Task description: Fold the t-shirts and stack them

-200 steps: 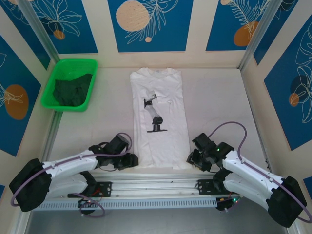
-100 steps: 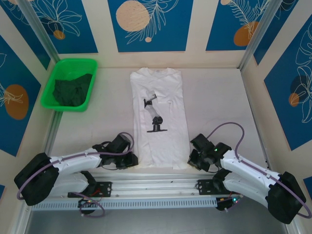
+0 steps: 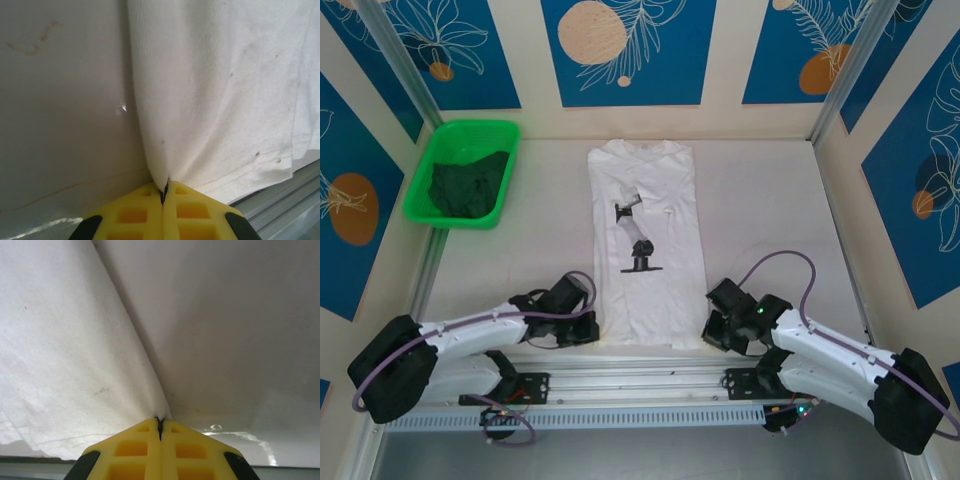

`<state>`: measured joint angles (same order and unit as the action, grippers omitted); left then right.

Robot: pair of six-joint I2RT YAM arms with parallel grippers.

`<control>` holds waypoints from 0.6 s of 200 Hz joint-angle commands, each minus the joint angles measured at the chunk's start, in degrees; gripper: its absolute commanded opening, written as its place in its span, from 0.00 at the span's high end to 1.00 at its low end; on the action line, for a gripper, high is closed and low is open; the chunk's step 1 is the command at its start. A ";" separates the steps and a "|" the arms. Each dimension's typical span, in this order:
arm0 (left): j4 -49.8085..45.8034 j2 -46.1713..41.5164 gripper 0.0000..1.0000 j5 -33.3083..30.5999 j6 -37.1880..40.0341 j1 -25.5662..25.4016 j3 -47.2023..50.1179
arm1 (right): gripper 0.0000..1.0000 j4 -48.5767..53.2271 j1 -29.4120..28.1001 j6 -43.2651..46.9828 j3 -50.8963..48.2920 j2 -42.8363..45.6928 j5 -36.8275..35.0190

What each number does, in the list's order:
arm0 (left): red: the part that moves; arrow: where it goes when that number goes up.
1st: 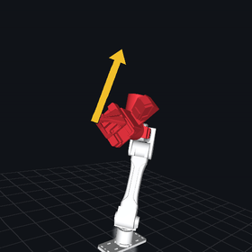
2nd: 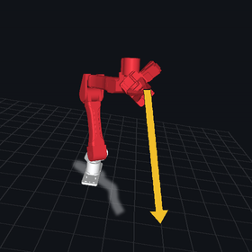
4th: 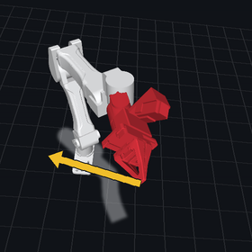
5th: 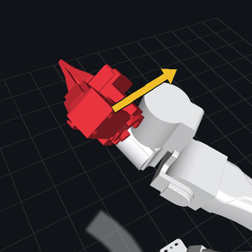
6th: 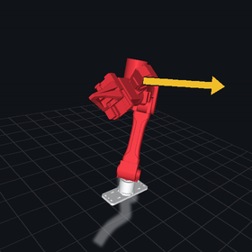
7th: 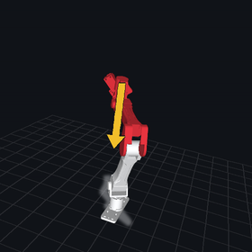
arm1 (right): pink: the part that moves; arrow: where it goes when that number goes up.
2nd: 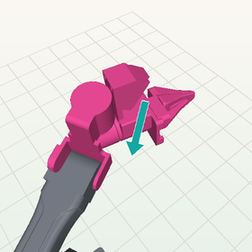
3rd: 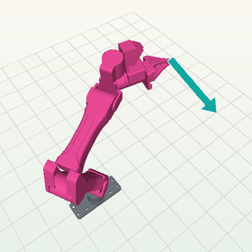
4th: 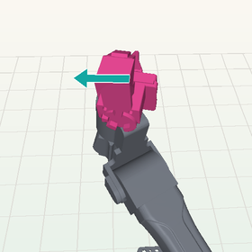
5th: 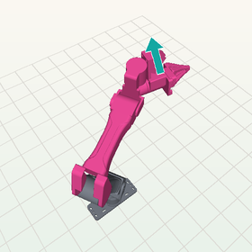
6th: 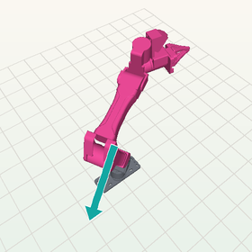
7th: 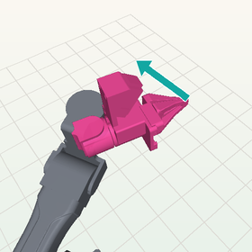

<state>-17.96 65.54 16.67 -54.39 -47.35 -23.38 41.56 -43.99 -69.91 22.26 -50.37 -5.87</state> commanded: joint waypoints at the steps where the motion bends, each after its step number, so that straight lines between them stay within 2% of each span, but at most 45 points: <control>1: -8.31 -3.56 1.00 -0.60 3.83 -0.49 -2.58 | 1.00 3.88 -2.47 -2.11 2.78 1.14 -0.61; 30: -12.35 -6.56 1.00 -2.38 4.92 0.35 -7.76 | 1.00 4.42 -2.44 -1.22 7.47 2.12 -3.23; 50: -13.93 -5.99 1.00 -2.66 6.99 3.54 -12.63 | 1.00 4.35 -0.57 1.71 12.64 0.65 -5.41; 85: -11.39 -0.21 1.00 2.44 10.75 13.29 -22.91 | 1.00 -0.60 9.58 8.17 20.46 -5.10 -3.01; 120: -10.72 12.18 1.00 4.84 14.95 21.12 -33.90 | 1.00 -4.73 19.84 15.11 31.09 -18.95 3.32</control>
<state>-28.93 70.72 18.41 -44.14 -30.74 -51.29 39.92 -28.71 -61.32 46.92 -61.76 -6.79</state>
